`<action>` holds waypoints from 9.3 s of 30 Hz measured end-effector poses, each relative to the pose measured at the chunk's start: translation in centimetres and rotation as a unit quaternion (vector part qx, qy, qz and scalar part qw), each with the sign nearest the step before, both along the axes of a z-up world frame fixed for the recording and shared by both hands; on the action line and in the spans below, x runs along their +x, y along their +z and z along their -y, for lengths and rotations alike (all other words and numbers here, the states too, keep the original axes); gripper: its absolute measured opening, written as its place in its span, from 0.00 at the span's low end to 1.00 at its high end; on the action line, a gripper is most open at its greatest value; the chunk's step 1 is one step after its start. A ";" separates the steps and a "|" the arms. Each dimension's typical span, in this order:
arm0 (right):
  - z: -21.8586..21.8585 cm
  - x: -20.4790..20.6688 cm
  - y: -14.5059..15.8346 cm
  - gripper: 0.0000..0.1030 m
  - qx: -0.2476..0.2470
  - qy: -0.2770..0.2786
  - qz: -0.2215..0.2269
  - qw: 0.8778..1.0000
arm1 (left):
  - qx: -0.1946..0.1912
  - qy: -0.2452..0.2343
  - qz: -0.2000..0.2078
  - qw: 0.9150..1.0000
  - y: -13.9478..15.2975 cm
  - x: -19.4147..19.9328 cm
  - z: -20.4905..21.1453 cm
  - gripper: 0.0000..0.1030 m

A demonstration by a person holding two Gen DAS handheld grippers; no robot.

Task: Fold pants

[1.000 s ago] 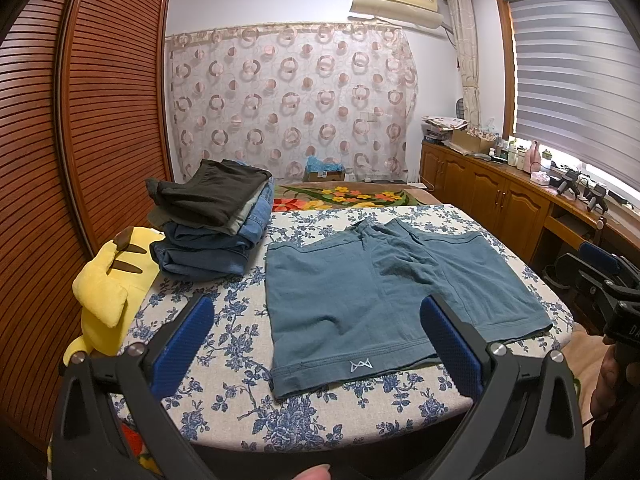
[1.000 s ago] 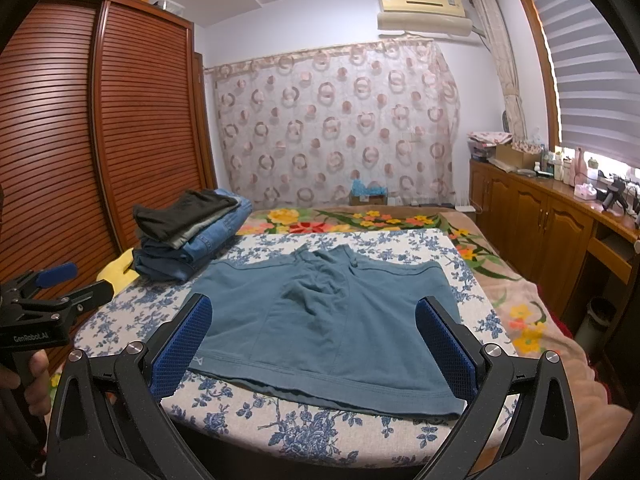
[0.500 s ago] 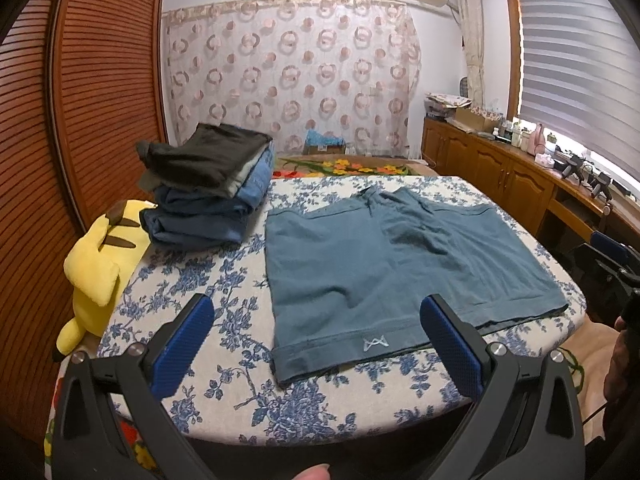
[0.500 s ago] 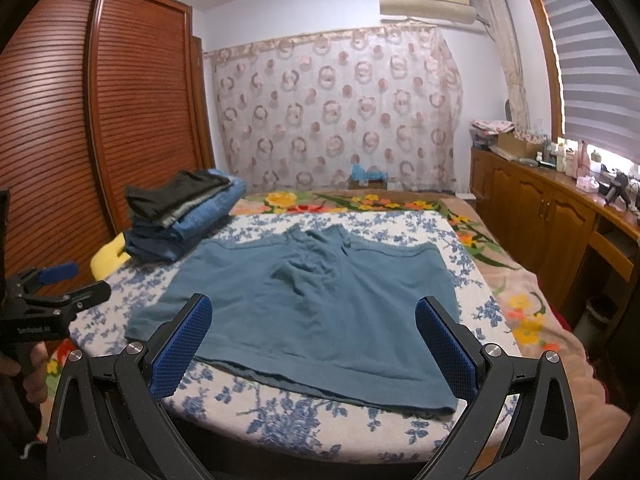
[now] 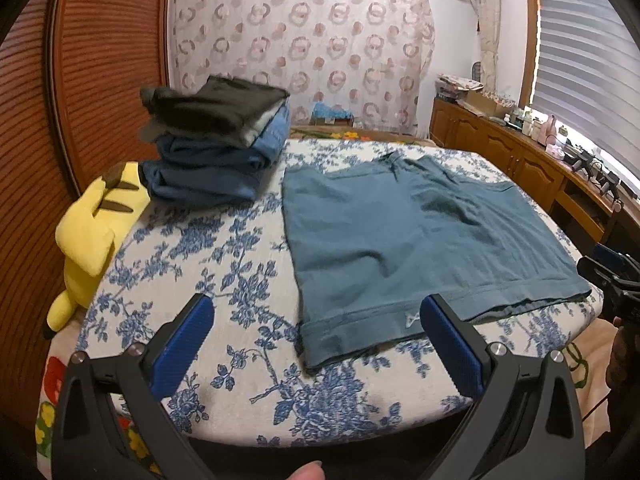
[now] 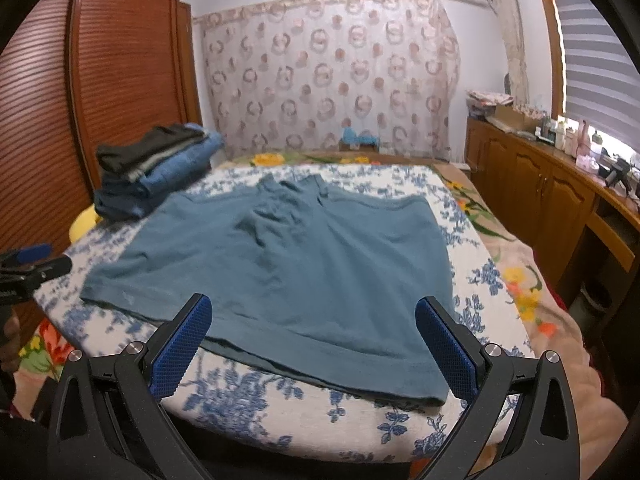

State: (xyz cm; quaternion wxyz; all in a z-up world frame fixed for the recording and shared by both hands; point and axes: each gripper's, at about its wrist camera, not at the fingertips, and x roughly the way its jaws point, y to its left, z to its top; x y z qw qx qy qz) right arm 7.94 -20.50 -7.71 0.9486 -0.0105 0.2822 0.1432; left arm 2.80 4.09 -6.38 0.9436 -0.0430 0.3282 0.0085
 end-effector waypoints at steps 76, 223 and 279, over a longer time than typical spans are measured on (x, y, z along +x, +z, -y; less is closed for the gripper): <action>3.1 1.1 -2.9 0.99 -0.033 -0.033 -0.004 0.999 | -0.061 -0.242 0.018 0.968 5.7 7.4 11.5 0.04; 7.1 0.5 -1.5 0.04 -0.004 0.008 -0.038 0.999 | -0.017 -0.207 -0.045 0.977 -1.2 6.5 13.6 0.60; -6.8 9.9 -1.3 0.43 -0.027 0.163 -0.086 0.983 | -0.021 -0.108 0.011 0.994 1.1 5.7 6.0 0.60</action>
